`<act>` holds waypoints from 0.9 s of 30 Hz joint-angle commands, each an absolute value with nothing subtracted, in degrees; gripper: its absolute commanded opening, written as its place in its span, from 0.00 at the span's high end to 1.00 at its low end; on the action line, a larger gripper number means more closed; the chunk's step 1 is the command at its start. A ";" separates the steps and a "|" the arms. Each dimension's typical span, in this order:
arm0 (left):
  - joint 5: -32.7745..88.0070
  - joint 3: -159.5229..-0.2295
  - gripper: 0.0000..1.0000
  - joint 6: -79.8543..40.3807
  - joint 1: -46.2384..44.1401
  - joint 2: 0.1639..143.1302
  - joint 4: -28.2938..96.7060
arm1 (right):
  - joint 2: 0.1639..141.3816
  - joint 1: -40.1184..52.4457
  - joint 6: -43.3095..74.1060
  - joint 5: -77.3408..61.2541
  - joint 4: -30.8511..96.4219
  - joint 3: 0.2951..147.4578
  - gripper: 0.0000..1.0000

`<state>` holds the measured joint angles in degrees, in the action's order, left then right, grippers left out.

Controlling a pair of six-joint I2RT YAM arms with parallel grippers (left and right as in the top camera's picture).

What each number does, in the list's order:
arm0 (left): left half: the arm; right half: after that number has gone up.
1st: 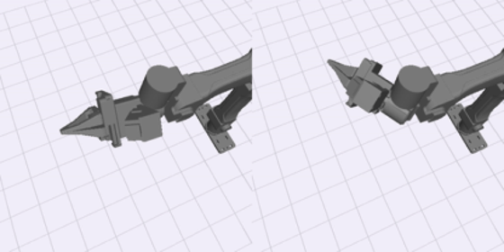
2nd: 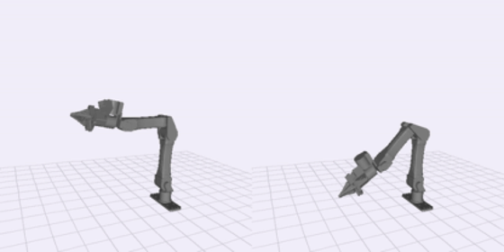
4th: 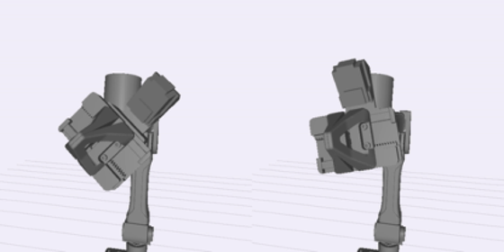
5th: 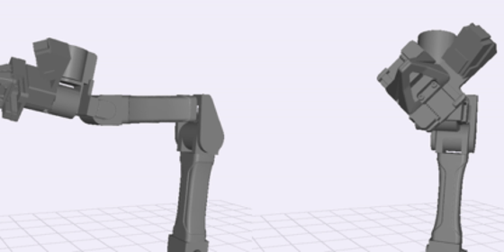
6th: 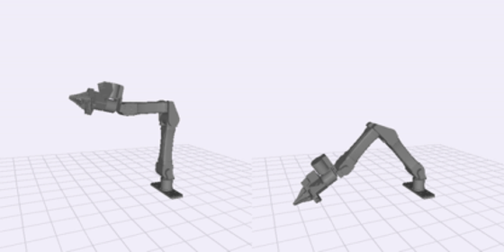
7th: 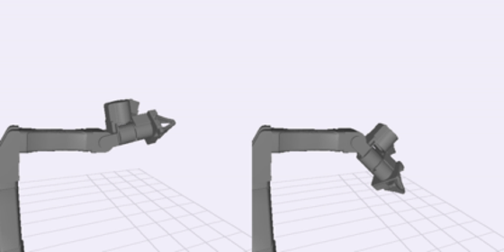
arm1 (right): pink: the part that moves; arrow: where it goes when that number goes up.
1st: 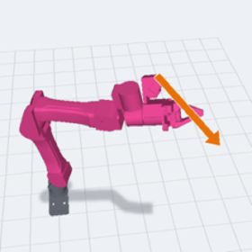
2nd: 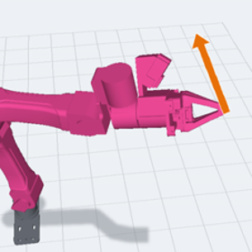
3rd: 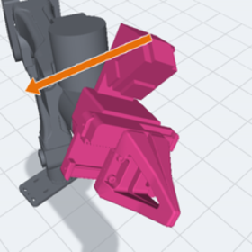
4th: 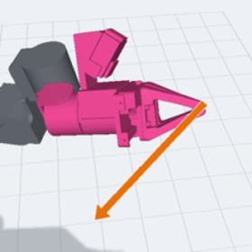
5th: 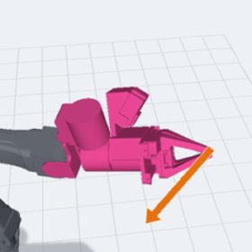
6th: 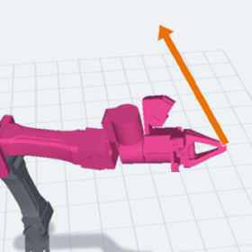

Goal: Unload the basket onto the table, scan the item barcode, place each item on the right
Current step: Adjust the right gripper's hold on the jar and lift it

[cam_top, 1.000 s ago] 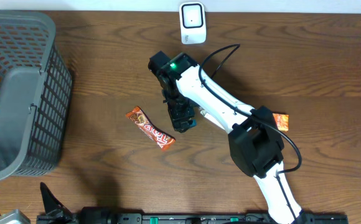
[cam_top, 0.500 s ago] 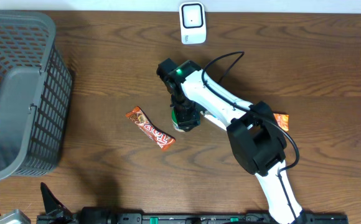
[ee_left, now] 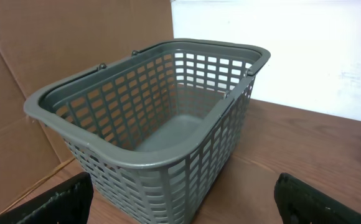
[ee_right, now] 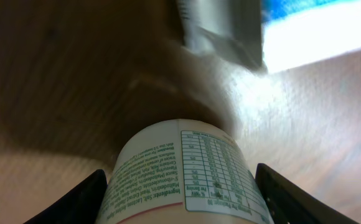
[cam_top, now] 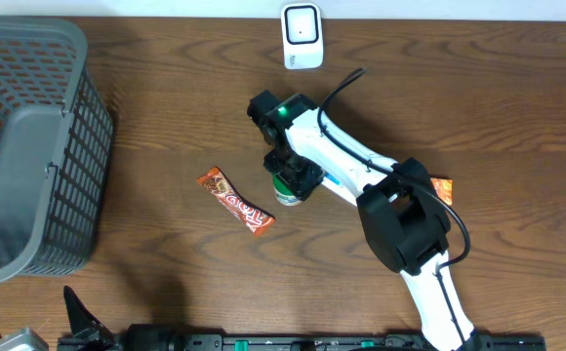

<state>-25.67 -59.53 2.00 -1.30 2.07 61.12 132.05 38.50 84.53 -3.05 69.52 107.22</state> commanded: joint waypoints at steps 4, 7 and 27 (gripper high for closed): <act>-26.20 -59.46 0.07 2.94 -1.50 1.17 61.08 | 131.26 36.42 46.63 -1.17 67.66 106.91 0.48; -26.22 -59.46 0.07 2.94 -1.50 1.17 61.08 | 131.24 36.36 34.33 -1.15 66.72 106.98 0.48; -26.20 -59.46 0.07 2.94 -1.48 1.17 62.78 | 131.11 38.70 1.56 0.51 70.26 113.16 0.01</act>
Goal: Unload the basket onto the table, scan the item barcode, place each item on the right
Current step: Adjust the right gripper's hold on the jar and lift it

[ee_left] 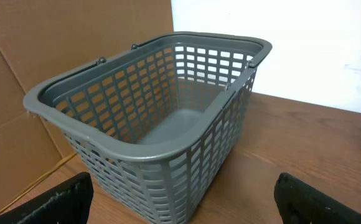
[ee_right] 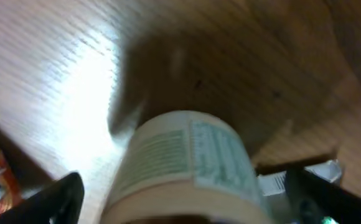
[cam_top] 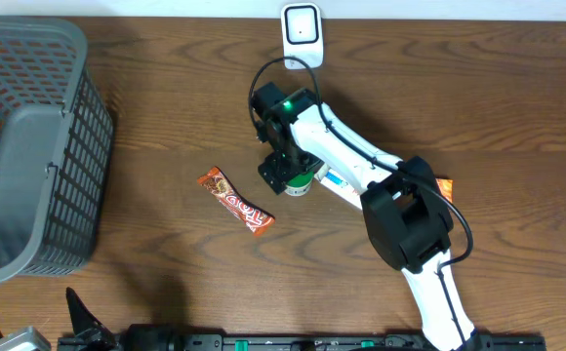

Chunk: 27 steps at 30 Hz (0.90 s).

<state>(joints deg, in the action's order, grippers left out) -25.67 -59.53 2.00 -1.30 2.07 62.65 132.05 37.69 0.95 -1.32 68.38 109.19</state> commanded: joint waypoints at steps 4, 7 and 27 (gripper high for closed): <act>-26.20 -59.46 0.07 2.94 -1.48 1.17 62.78 | 131.11 38.79 12.75 6.52 76.62 118.58 0.01; -26.20 -59.46 0.07 2.92 -1.48 1.17 62.78 | 131.11 38.37 28.47 5.23 81.65 120.90 0.01; -26.20 -59.46 0.07 2.94 -1.48 1.17 62.83 | 131.26 38.20 49.25 -2.26 67.31 105.84 0.19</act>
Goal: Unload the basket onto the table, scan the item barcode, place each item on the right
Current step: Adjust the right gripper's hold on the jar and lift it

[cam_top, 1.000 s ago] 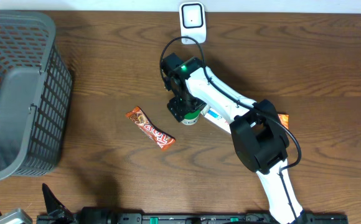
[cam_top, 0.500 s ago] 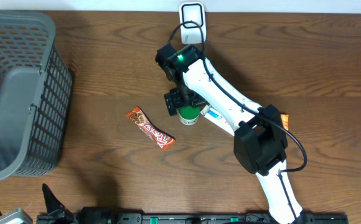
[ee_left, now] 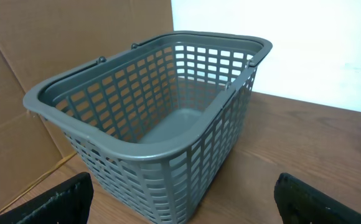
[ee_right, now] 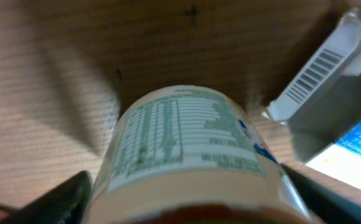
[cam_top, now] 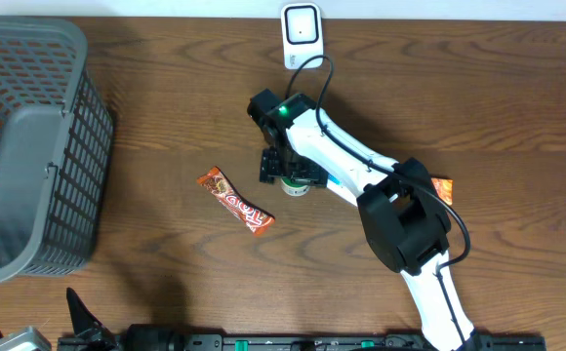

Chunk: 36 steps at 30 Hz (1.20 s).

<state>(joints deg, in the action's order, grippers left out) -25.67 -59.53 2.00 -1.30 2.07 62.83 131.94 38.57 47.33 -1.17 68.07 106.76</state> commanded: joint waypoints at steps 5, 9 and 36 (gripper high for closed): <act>-26.20 -59.46 0.07 2.94 -1.48 1.17 62.98 | 131.26 38.13 49.23 -2.22 67.07 105.84 0.31; -26.20 -59.46 0.07 2.94 -1.48 1.17 63.00 | 131.26 37.85 48.45 -2.17 67.44 105.86 0.36; -26.20 -59.46 0.07 2.94 -1.48 1.17 62.98 | 128.79 31.20 29.45 -24.80 97.32 126.96 0.37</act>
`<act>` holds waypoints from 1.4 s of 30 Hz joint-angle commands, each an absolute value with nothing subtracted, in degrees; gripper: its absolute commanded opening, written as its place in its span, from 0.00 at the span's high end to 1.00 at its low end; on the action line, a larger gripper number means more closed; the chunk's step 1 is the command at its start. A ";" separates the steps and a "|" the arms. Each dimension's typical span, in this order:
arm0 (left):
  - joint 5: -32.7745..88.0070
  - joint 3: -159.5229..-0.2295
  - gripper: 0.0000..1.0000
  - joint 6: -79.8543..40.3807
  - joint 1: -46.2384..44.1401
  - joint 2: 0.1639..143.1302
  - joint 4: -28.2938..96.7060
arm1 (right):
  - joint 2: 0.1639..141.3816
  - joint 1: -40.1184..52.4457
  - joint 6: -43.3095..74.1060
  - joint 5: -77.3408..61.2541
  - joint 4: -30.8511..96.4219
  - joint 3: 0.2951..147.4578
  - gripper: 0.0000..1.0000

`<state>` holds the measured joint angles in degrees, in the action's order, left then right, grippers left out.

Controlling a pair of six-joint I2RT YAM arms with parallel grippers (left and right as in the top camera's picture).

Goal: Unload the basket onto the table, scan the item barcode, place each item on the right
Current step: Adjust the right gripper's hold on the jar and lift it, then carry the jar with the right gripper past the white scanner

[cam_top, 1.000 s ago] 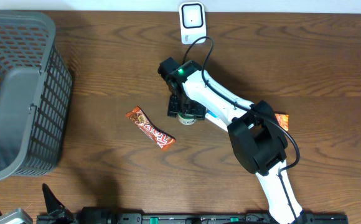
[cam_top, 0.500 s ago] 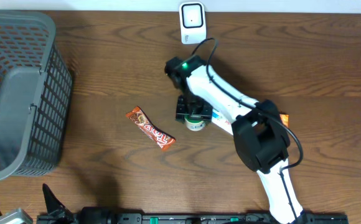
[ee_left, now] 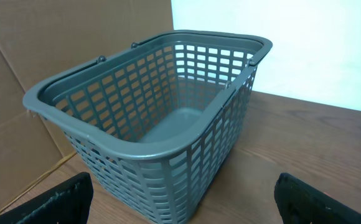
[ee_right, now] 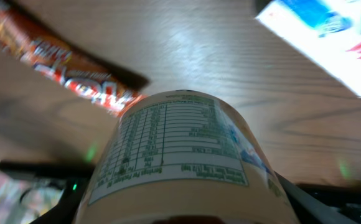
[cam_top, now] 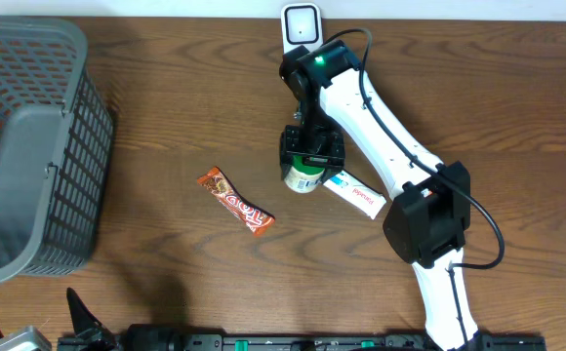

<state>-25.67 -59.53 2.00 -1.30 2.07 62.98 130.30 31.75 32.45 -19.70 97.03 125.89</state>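
Note:
A small white container with a green nutrition label is clamped in my right gripper, which is shut on it. From overhead the container hangs below the right gripper at mid-table, and the arm's wrist reaches back toward the white scanner at the far edge. No barcode shows on the side of the label I can see. My left gripper is open, with dark fingertips at the frame's bottom corners, facing the grey basket.
An orange candy bar lies left of the container. A white and blue packet lies just right of it. The grey basket fills the table's left end. The right arm crosses the right middle.
The right wrist has swung from left of the container to the far side near the scanner. The gripper now points toward the front, still shut on the container. The white packet is uncovered.
The right gripper held the container beside the packet at every moment, each time turned to a different angle, with the label facing differently. It now holds the container from the scanner side. The left arm stayed facing the basket throughout.

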 commanded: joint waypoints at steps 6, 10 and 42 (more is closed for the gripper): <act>-26.20 -59.46 0.07 2.92 -1.48 1.17 62.98 | 128.79 30.68 27.73 -23.44 97.27 126.93 0.39; -26.20 -59.46 0.07 2.92 -1.48 1.17 62.98 | 128.79 30.24 27.55 -17.19 92.14 126.96 0.39; -26.20 -59.46 0.07 2.94 -1.48 1.17 62.98 | 142.80 26.44 12.58 19.77 8.16 127.07 0.43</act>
